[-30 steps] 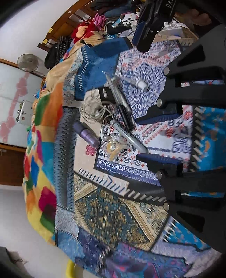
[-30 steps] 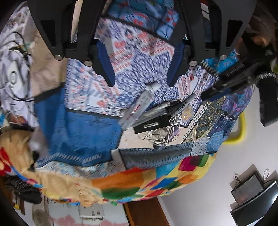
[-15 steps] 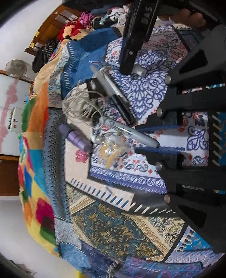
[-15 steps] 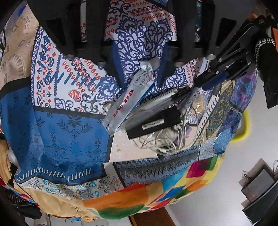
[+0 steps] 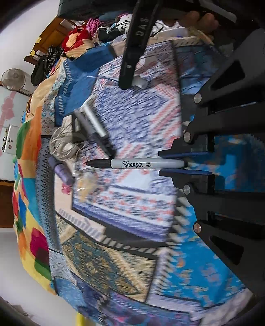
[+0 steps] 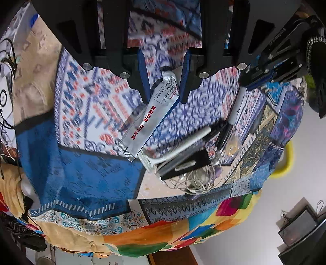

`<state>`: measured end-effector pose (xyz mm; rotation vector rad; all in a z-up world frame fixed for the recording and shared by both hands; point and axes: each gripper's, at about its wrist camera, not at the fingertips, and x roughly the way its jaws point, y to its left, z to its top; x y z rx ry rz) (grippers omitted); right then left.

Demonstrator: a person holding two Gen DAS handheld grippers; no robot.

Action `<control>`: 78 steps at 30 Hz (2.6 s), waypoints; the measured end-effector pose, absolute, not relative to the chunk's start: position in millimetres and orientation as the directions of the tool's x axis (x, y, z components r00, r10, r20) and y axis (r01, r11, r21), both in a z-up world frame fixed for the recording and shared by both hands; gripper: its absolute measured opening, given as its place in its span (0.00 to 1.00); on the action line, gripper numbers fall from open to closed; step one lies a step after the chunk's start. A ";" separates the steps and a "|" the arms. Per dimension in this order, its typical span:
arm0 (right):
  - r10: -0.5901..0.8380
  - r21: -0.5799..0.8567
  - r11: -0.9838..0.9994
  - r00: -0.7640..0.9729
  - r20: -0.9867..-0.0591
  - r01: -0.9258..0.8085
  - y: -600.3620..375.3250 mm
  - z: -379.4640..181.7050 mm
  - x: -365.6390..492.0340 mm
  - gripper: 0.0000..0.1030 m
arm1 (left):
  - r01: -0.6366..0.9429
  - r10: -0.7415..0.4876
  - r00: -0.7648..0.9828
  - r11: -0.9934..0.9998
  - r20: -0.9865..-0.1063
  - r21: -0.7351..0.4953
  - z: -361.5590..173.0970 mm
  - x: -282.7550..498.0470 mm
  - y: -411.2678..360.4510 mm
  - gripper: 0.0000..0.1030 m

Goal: Collect trash
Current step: 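Lift the Sharpie with the left tool while the right tool carries the packet toward the wastebasket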

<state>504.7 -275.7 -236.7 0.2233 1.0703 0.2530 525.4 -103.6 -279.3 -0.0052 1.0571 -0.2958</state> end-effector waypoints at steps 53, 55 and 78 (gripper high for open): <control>0.417 0.197 0.902 0.656 -0.629 -0.384 -205.3 -32.0 310.1 0.26 | 0.064 -0.142 0.745 0.988 -0.652 -0.142 -65.2 293.6 -28.4 0.09; 0.431 0.188 0.893 0.652 -0.623 -0.410 -193.2 -28.8 297.2 0.26 | 0.052 -0.133 0.753 0.988 -0.644 -0.143 -61.4 277.9 -19.0 0.09; 0.518 0.147 0.764 0.461 -0.721 -0.628 -44.3 -80.9 223.0 0.26 | -0.227 0.039 0.690 0.960 -0.723 -0.165 -127.5 155.6 128.3 0.09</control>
